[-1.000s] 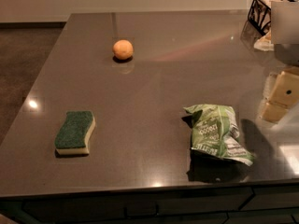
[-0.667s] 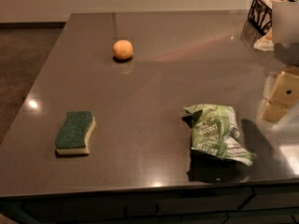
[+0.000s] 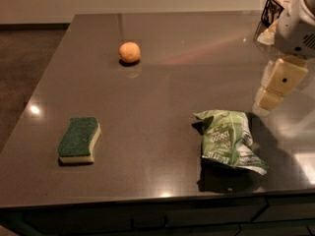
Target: Move orange near sponge
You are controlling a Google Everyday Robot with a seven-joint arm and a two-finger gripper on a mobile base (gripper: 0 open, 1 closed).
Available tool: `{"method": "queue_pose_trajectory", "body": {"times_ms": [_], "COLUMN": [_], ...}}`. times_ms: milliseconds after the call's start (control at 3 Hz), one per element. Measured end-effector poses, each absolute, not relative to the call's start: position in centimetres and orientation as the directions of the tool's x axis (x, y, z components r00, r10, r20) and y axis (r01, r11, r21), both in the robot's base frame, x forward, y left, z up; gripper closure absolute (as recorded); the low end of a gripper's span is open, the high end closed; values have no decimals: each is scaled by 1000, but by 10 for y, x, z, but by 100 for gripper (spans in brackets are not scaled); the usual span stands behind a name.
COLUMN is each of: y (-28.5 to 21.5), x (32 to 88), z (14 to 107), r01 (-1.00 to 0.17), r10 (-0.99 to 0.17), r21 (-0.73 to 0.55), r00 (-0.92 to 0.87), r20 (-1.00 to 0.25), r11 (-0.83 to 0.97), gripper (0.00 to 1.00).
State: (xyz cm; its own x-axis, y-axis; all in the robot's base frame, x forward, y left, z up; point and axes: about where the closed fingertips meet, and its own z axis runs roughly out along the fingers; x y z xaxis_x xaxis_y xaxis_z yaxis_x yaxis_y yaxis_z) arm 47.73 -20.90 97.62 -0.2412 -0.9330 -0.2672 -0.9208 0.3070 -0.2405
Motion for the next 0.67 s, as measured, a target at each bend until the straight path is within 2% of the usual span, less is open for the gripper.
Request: {"method": "queue_pose_trajectory", "body": {"times_ms": [667], "y": [-173], "x": [565], "z": [965], "r01": [-884], "r10": [-868], "r21": [-253], "r00": [-267], "r20": [-419], "r11": [394], "gripper": [0]}}
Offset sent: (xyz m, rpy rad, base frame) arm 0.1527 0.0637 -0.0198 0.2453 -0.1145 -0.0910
